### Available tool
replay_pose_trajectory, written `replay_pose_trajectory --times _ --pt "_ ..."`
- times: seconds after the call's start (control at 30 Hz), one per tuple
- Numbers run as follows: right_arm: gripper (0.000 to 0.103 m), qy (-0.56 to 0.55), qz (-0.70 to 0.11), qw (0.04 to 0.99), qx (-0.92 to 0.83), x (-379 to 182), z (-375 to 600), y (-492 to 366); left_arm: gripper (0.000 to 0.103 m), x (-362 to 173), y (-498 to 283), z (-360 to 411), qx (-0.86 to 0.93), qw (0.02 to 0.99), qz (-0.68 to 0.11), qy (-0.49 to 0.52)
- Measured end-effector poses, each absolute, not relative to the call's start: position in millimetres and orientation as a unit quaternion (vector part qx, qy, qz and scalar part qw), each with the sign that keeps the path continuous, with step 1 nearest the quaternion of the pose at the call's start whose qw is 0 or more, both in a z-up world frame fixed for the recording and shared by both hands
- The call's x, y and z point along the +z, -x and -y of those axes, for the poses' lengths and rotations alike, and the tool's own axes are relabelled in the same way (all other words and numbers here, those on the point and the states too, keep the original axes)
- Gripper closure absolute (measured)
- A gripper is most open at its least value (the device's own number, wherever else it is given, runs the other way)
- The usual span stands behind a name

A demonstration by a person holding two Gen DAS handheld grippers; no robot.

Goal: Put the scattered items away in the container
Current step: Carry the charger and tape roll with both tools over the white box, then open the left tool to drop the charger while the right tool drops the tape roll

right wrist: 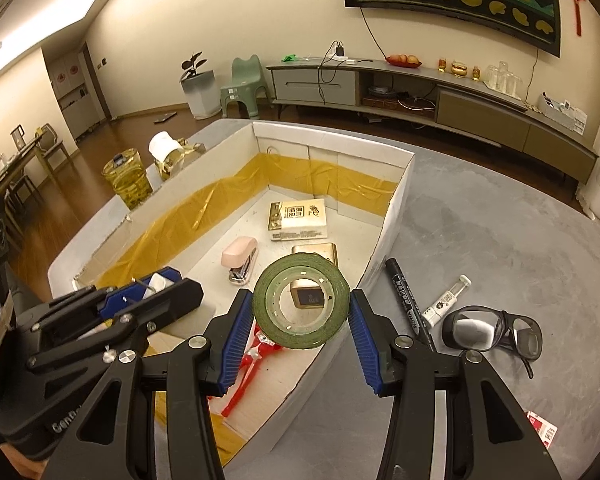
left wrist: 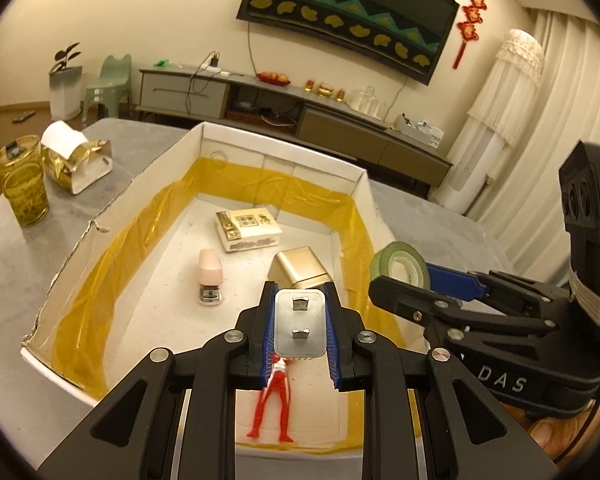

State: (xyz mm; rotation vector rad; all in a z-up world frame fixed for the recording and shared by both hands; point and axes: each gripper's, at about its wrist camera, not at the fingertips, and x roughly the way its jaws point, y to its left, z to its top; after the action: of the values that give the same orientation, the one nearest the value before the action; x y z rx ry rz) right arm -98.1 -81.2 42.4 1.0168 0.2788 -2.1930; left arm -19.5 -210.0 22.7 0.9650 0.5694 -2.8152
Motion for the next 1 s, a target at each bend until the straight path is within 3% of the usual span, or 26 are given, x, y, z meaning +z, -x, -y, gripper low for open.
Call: replay_pose_trajectory --times 0.37,0.73,1.0 --pt "0.052 -0.372 -0.114 0.339 -0.856 47 83 98 0.081 25 14 234 -0.922 0.078 -0.210 -0.315" --pt "0.053 -0.398 -0.033 0.369 -0.839 56 70 117 0.081 33 -2 282 -0.917 0.111 -0.255 -0.286" --pt "0.053 -0.400 -0.056 0.406 -0.820 51 94 107 0.081 21 19 267 -0.912 0.092 -0.239 -0.320"
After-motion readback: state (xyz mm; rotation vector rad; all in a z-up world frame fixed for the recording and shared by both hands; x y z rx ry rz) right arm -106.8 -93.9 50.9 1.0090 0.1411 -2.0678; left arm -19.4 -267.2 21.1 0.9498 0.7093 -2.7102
